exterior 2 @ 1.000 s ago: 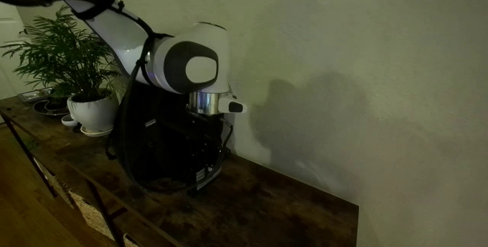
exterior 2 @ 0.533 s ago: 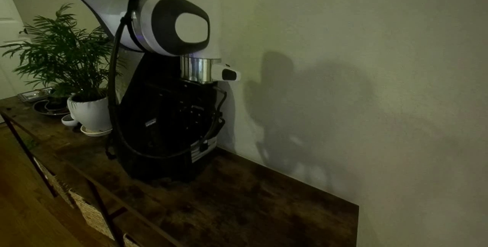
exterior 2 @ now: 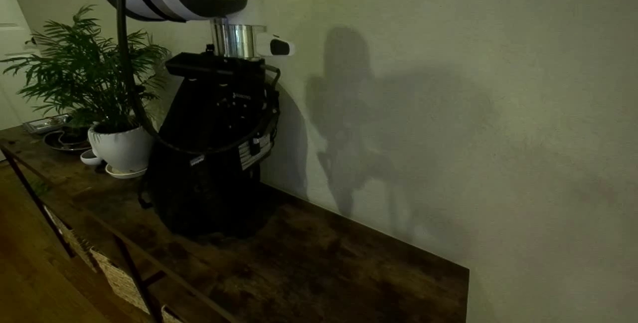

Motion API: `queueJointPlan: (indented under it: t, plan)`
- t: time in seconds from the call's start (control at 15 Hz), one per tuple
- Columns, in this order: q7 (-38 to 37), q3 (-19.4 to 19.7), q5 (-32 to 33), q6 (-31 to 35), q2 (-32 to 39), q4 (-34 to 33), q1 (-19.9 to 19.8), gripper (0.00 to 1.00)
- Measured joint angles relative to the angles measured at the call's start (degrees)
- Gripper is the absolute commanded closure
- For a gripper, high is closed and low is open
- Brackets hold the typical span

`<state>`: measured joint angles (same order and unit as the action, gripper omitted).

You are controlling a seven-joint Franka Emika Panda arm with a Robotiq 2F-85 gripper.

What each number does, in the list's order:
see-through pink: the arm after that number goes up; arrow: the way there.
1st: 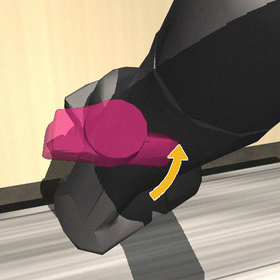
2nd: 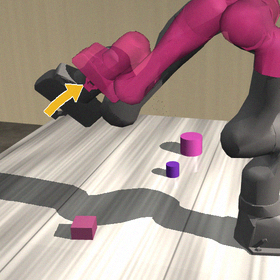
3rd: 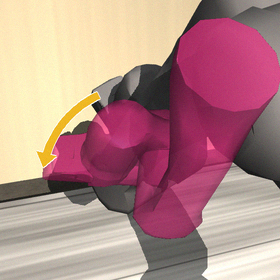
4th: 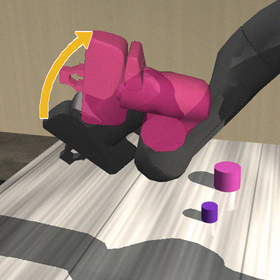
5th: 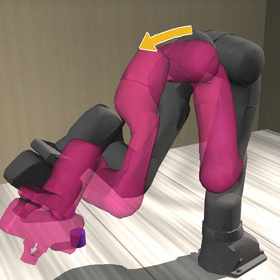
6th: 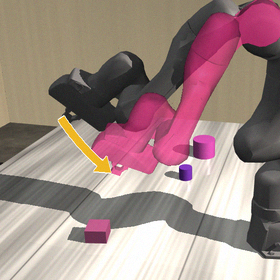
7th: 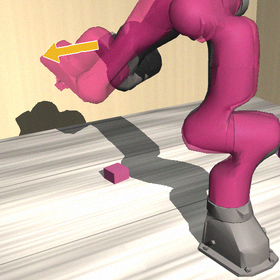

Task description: Put the wallet in the bag

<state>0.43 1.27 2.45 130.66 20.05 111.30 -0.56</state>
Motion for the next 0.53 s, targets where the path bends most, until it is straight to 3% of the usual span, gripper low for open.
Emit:
queueJointPlan:
  t: [0.53]
  plan:
    - [2.72, -1.32, 2.08, 0.04, -0.8, -2.18, 1.25, 0.93]
